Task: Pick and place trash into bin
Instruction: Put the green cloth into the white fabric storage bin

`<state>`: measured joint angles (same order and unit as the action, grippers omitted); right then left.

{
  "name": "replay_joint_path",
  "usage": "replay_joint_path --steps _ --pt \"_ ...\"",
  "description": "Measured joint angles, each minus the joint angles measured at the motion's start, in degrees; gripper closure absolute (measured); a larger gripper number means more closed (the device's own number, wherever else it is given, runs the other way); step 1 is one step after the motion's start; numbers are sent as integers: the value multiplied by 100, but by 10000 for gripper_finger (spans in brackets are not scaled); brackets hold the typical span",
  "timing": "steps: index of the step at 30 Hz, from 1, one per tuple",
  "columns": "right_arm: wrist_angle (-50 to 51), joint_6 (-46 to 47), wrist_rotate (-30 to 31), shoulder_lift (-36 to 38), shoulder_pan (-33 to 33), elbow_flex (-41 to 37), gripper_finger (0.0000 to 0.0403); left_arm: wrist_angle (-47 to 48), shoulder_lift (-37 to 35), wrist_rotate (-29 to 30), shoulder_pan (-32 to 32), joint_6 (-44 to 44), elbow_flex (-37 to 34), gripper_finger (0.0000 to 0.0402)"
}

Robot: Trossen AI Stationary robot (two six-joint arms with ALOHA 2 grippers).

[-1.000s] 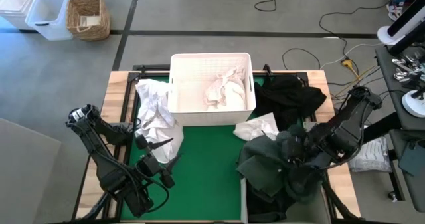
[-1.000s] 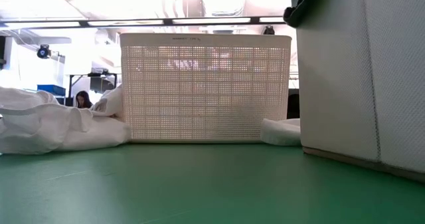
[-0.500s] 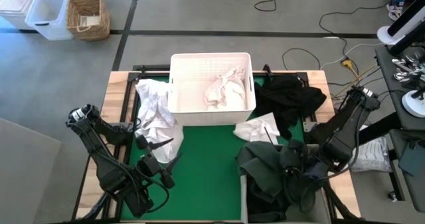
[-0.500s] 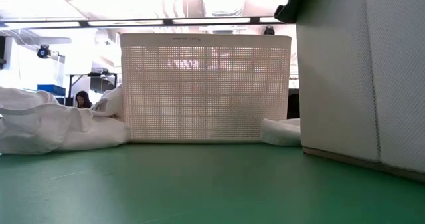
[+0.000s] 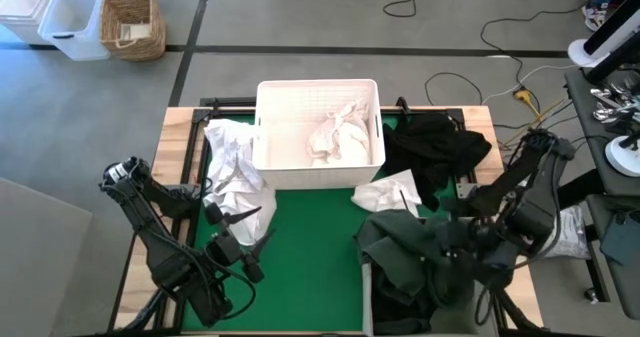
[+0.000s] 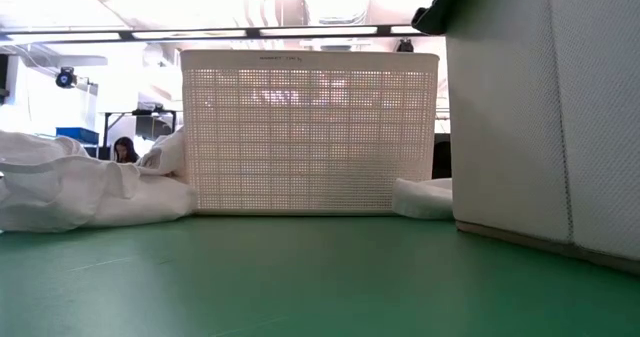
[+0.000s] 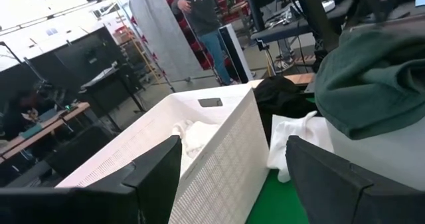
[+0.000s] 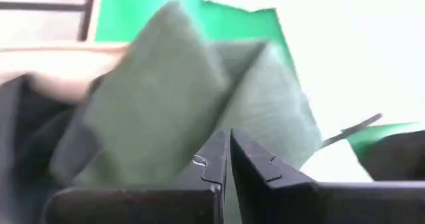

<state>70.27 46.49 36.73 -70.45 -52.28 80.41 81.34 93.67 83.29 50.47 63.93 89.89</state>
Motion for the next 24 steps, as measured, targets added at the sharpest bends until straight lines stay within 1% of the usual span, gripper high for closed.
replay_joint_path --steps 1,7,12,15,18,24 --pt "42 -78 76 6 73 6 390 -3 0 0 -3 -8 -1 154" --pt "255 -166 58 -4 505 -116 390 -23 0 7 -6 -47 -2 154" --pt "270 -196 -278 -14 767 -276 390 -33 0 26 -10 -156 -2 154" --pt "226 -155 -716 -14 878 -440 390 -37 0 26 -10 -170 -2 154" --pt "-47 -158 -1160 -14 911 -653 390 -56 0 26 -10 -170 -2 154" --pt "-695 16 -1734 -14 909 -1112 390 -61 0 26 -10 -171 -2 154"
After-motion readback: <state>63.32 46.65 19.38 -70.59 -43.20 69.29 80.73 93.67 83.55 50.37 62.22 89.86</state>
